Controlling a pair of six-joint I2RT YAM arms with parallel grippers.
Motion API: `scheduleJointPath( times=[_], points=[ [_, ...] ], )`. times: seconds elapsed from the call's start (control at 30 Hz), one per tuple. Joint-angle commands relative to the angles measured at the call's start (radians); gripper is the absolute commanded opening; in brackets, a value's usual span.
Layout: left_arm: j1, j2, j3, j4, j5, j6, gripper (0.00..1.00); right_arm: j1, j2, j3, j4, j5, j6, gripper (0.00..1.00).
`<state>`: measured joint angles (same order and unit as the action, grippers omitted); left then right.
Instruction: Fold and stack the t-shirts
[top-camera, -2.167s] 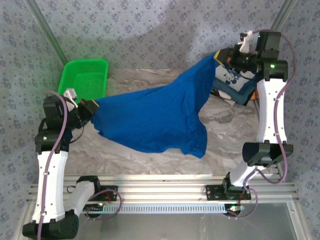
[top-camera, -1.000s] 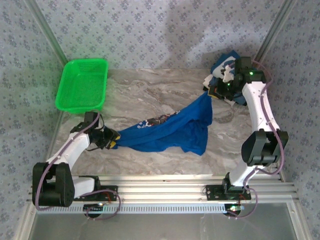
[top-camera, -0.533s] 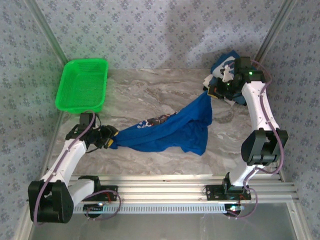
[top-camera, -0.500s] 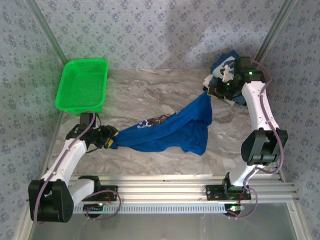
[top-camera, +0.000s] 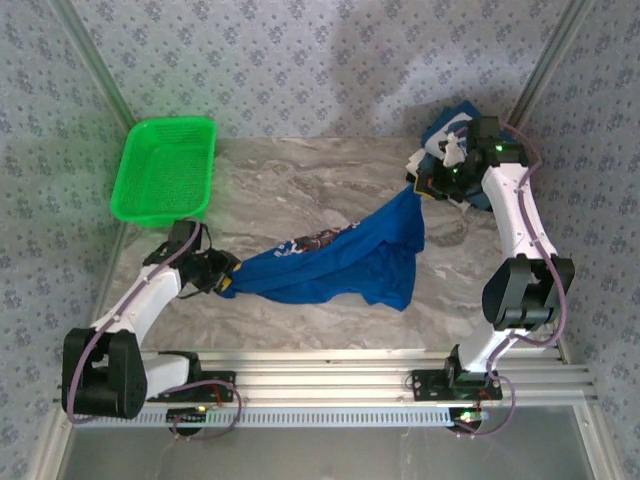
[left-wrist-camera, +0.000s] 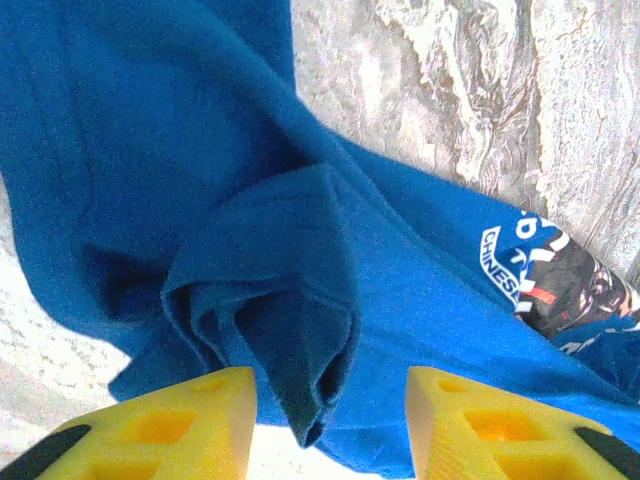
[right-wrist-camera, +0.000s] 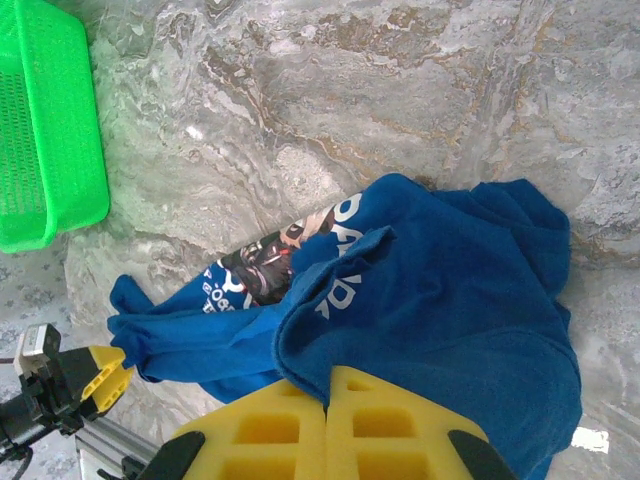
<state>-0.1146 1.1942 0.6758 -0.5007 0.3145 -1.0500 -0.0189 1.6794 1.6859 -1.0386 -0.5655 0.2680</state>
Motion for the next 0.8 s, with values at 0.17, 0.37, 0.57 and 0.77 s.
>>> scheduleJointPath(
  times=[0.17,0.37,0.57,0.77],
  points=[
    [-0.02,0.048,0.051,0.032,-0.069,-0.008,0.36,-0.004,-0.019,-0.021,0.002,-0.023,-0.019,0.0],
    [-0.051,0.065,0.053,0.018,-0.072,-0.002,0.35,-0.011,-0.021,-0.021,0.004,-0.024,-0.018,0.0],
    [-0.057,0.069,0.049,0.008,-0.083,0.003,0.3,-0.015,-0.019,-0.022,0.012,-0.028,-0.015,0.0],
    [-0.057,0.087,0.068,-0.03,-0.097,0.036,0.18,-0.016,-0.021,-0.026,0.013,-0.028,-0.014,0.0]
  ],
)
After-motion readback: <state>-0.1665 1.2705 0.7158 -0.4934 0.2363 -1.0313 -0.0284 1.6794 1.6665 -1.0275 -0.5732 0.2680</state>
